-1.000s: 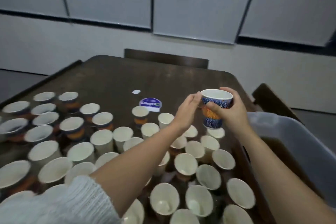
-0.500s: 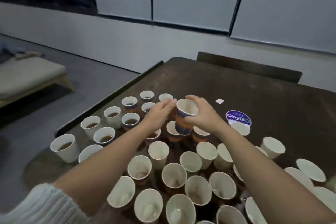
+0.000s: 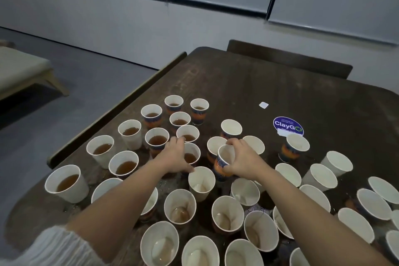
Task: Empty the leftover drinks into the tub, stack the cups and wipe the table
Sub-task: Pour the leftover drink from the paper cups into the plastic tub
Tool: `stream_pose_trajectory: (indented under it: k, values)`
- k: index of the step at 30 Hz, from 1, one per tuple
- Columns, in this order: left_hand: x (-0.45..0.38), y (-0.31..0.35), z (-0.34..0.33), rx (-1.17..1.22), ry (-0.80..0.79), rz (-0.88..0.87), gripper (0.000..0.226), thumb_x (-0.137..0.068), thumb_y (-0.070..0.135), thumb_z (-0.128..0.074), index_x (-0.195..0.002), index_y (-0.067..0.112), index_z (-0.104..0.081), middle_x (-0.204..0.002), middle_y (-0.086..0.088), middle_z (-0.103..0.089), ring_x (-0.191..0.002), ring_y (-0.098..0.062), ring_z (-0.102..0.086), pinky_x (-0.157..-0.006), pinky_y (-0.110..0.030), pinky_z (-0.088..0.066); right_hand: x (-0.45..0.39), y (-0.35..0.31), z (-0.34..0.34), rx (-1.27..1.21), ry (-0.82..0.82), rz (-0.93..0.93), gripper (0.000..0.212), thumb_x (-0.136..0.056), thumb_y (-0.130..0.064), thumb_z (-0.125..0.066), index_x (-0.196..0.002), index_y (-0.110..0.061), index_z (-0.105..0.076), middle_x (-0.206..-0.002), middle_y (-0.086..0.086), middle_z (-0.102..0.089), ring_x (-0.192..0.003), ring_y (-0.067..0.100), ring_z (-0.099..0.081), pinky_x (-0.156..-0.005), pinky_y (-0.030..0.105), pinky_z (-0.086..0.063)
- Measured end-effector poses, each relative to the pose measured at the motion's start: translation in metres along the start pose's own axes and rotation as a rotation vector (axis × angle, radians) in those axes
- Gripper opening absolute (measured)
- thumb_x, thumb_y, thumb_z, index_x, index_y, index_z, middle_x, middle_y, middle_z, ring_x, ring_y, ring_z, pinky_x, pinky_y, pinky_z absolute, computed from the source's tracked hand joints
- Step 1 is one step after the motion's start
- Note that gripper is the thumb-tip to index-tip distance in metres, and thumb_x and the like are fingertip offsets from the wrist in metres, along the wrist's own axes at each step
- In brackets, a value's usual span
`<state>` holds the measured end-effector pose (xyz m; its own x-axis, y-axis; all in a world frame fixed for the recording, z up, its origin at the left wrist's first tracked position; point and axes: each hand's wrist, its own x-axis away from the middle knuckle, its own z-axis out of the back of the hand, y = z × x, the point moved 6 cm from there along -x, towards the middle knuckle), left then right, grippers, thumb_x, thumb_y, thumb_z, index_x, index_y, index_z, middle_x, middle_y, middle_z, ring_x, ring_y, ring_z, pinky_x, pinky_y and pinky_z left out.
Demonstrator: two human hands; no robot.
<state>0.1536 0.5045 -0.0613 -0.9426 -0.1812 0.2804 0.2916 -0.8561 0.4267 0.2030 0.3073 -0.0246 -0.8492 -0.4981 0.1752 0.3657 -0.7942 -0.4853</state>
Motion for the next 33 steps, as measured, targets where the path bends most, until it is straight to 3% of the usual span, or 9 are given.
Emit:
stream_pose_trajectory:
  k: [4, 9, 14, 17, 20, 22, 26, 33]
  values:
    - [-0.009, 0.0, -0.009, 0.021, 0.035, -0.02, 0.1, -0.068, 0.051, -0.081, -0.144, 0.015, -0.026, -0.146, -0.008, -0.028, -0.137, -0.026, -0.03, -0.108, -0.042, -0.038, 0.002, 0.008, -0.02, 0.163, -0.022, -0.025, 0.073, -0.075, -0.047, -0.074, -0.133, -0.02, -0.039, -0.126, 0.002, -0.045, -0.117, 0.024, -0.05, -0.095, 0.038, -0.041]
    - [-0.013, 0.001, -0.02, -0.006, 0.0, -0.032, 0.11, -0.066, 0.06, -0.078, -0.15, 0.023, -0.018, -0.153, -0.008, -0.019, -0.141, -0.028, -0.022, -0.11, -0.045, -0.038, 0.002, 0.013, -0.036, 0.232, -0.056, -0.07, 0.077, -0.071, -0.045, -0.077, -0.132, -0.022, -0.035, -0.127, 0.003, -0.049, -0.12, 0.026, -0.049, -0.094, 0.04, -0.037]
    - [-0.009, 0.0, -0.016, 0.11, -0.011, 0.0, 0.083, -0.079, 0.071, -0.057, -0.147, 0.034, -0.028, -0.145, -0.008, -0.024, -0.139, -0.029, -0.024, -0.111, -0.046, -0.034, 0.001, 0.016, -0.037, 0.252, -0.066, -0.076, 0.093, -0.068, -0.054, -0.078, -0.141, -0.026, -0.026, -0.136, 0.003, -0.045, -0.127, 0.029, -0.043, -0.101, 0.044, -0.033]
    - [-0.012, -0.002, -0.01, 0.122, -0.003, 0.048, 0.055, -0.093, 0.059, -0.044, -0.139, 0.029, -0.037, -0.14, -0.01, -0.03, -0.134, -0.032, -0.033, -0.109, -0.048, -0.036, 0.001, 0.016, -0.032, 0.244, -0.08, -0.072, 0.099, -0.07, -0.058, -0.075, -0.148, -0.03, -0.019, -0.141, 0.004, -0.041, -0.131, 0.031, -0.039, -0.105, 0.047, -0.029]
    - [-0.016, -0.007, -0.009, 0.139, -0.021, 0.099, 0.042, -0.095, 0.045, -0.043, -0.131, 0.024, -0.041, -0.136, -0.012, -0.035, -0.128, -0.035, -0.039, -0.104, -0.05, -0.04, 0.002, 0.016, -0.026, 0.159, -0.038, -0.071, 0.09, -0.075, -0.051, -0.072, -0.147, -0.033, -0.022, -0.142, 0.002, -0.04, -0.131, 0.029, -0.038, -0.105, 0.048, -0.028]
    - [-0.017, -0.007, -0.011, 0.176, -0.077, 0.115, 0.049, -0.092, 0.035, -0.047, -0.139, 0.024, -0.035, -0.14, -0.013, -0.031, -0.13, -0.037, -0.035, -0.104, -0.049, -0.039, 0.003, 0.016, -0.023, 0.08, -0.009, -0.066, 0.086, -0.075, -0.046, -0.071, -0.146, -0.034, -0.025, -0.141, 0.0, -0.042, -0.131, 0.028, -0.038, -0.104, 0.049, -0.028]
    - [-0.012, -0.004, -0.016, 0.096, -0.26, 0.055, 0.086, -0.076, 0.012, -0.065, -0.147, 0.037, -0.023, -0.147, -0.015, -0.019, -0.135, -0.038, -0.023, -0.1, -0.046, -0.045, 0.005, 0.023, -0.016, -0.05, 0.055, -0.082, 0.087, -0.069, -0.045, -0.07, -0.145, -0.035, -0.028, -0.138, 0.0, -0.046, -0.129, 0.026, -0.041, -0.106, 0.051, -0.03]
    - [-0.009, -0.004, -0.016, -0.003, -0.145, -0.011, 0.078, -0.078, 0.014, -0.075, -0.14, 0.033, -0.032, -0.142, -0.011, -0.027, -0.132, -0.033, -0.035, -0.102, -0.04, -0.046, 0.009, 0.025, -0.018, -0.086, 0.091, -0.071, 0.084, -0.073, -0.043, -0.074, -0.144, -0.037, -0.029, -0.136, -0.001, -0.047, -0.128, 0.024, -0.043, -0.107, 0.055, -0.032]
